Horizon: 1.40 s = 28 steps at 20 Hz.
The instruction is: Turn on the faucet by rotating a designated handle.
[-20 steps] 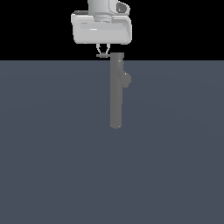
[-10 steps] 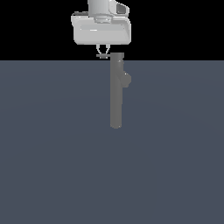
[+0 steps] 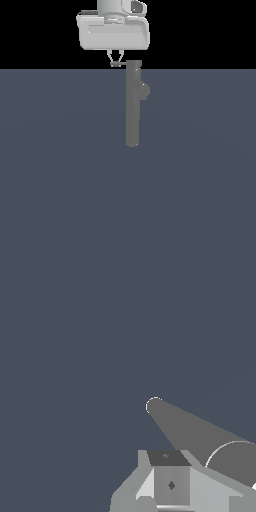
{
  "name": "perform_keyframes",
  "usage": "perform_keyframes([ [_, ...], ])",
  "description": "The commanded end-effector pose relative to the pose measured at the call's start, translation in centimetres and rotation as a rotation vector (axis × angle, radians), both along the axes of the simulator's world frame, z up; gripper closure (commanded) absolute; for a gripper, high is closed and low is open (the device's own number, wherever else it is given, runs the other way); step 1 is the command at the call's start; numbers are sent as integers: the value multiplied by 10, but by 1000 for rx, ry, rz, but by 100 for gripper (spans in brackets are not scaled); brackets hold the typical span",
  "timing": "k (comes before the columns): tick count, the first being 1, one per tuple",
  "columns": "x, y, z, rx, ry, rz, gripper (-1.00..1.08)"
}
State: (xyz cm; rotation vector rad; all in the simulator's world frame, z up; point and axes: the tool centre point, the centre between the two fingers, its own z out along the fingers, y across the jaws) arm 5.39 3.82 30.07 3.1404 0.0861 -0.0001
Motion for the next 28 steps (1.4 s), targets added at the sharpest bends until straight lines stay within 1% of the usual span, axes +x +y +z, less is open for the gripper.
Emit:
perform_keyframes([
  [1,-7,2,0,0,0,0,108],
  [5,-19,4,0,0,0,0,108],
  [6,-19,4,0,0,0,0,108],
  [7,-12,3,0,0,-9,-1,108],
  [23,-61,-20,0,0,-1,0,108],
  [24,-61,-20,0,0,-1,0,108],
  [25,-51,-16,-1,1,-13,5,108],
  [28,-58,-32,-1,0,-9,4,108],
])
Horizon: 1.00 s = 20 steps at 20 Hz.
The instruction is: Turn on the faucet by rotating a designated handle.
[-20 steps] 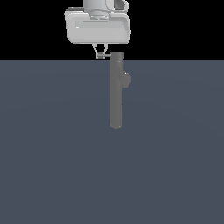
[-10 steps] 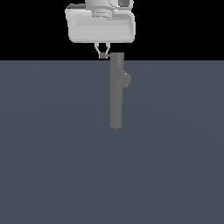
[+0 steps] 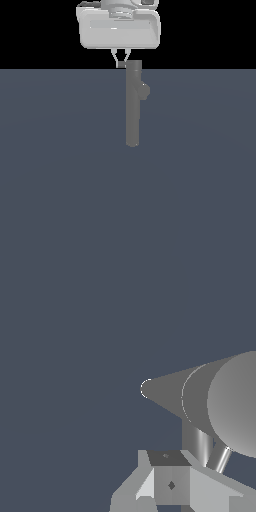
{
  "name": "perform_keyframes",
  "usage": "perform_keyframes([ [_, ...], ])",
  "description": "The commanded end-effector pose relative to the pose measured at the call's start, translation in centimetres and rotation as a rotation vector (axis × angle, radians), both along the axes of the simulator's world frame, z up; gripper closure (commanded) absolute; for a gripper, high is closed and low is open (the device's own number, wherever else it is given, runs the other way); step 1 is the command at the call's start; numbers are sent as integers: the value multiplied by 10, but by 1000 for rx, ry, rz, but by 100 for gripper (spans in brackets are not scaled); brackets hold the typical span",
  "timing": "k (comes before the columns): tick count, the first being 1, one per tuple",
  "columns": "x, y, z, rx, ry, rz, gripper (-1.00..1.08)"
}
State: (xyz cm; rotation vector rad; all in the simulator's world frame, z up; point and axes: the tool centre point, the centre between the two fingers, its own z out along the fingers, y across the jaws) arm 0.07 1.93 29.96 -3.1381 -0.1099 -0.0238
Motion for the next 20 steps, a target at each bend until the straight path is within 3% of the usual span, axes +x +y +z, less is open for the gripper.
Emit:
perform_keyframes([
  [1,-7,-18,0,-2,7,-12,108],
  [7,-21,-50,1,-2,15,-15,108],
  [8,-21,-50,1,-2,15,-15,108],
  [9,-13,-22,0,2,5,26,108],
  [20,6,-88,1,-2,15,-14,108],
])
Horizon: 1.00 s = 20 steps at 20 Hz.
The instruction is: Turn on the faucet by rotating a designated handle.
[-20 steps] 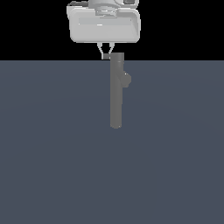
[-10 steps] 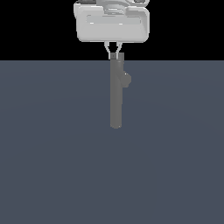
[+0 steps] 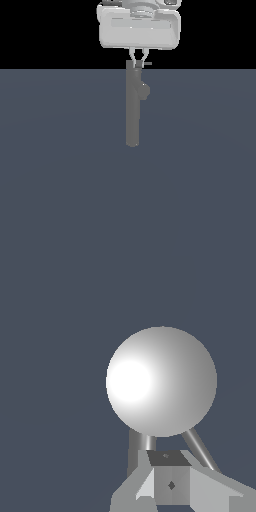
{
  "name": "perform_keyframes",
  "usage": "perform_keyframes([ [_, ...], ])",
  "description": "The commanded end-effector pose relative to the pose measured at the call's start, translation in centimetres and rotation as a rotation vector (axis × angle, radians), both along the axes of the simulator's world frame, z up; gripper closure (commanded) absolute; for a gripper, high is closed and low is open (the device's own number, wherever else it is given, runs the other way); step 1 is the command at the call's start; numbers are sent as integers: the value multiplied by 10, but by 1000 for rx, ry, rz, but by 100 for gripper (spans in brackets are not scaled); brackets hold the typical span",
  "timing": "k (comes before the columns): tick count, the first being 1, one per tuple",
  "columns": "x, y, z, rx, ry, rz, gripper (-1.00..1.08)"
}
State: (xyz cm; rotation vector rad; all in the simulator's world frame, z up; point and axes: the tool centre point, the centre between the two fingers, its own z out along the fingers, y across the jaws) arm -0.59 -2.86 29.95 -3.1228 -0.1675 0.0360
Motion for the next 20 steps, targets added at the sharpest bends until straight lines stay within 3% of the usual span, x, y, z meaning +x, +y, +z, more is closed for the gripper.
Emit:
perform_keyframes([
  [1,12,-40,1,-13,-24,-51,108],
  [2,2,-4,0,-1,-1,-3,108],
  [20,57,-47,1,-13,-22,-49,108],
])
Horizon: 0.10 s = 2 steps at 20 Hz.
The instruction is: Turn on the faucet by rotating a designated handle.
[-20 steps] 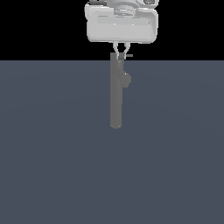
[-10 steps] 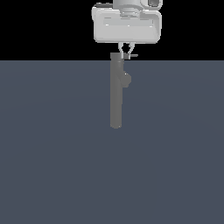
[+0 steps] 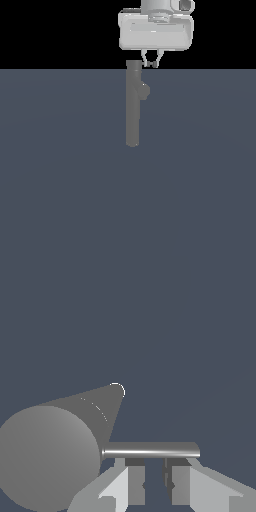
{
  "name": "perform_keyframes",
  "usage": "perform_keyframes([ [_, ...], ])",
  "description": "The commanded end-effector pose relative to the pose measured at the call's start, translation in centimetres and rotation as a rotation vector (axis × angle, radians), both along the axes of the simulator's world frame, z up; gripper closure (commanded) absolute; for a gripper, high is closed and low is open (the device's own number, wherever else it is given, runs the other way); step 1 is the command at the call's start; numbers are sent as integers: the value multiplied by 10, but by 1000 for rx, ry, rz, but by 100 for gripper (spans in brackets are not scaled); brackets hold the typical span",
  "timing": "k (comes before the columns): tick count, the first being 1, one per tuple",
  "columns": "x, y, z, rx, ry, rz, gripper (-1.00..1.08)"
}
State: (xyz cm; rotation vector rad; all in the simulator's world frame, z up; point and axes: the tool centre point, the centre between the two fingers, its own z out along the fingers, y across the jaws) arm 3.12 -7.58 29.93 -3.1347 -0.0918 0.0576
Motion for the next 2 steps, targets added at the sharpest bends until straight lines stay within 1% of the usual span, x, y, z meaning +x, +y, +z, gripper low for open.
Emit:
perform_keyframes([
  [1,23,-2,1,-4,-36,-2,108],
  [2,23,-2,1,-4,-36,-2,108],
])
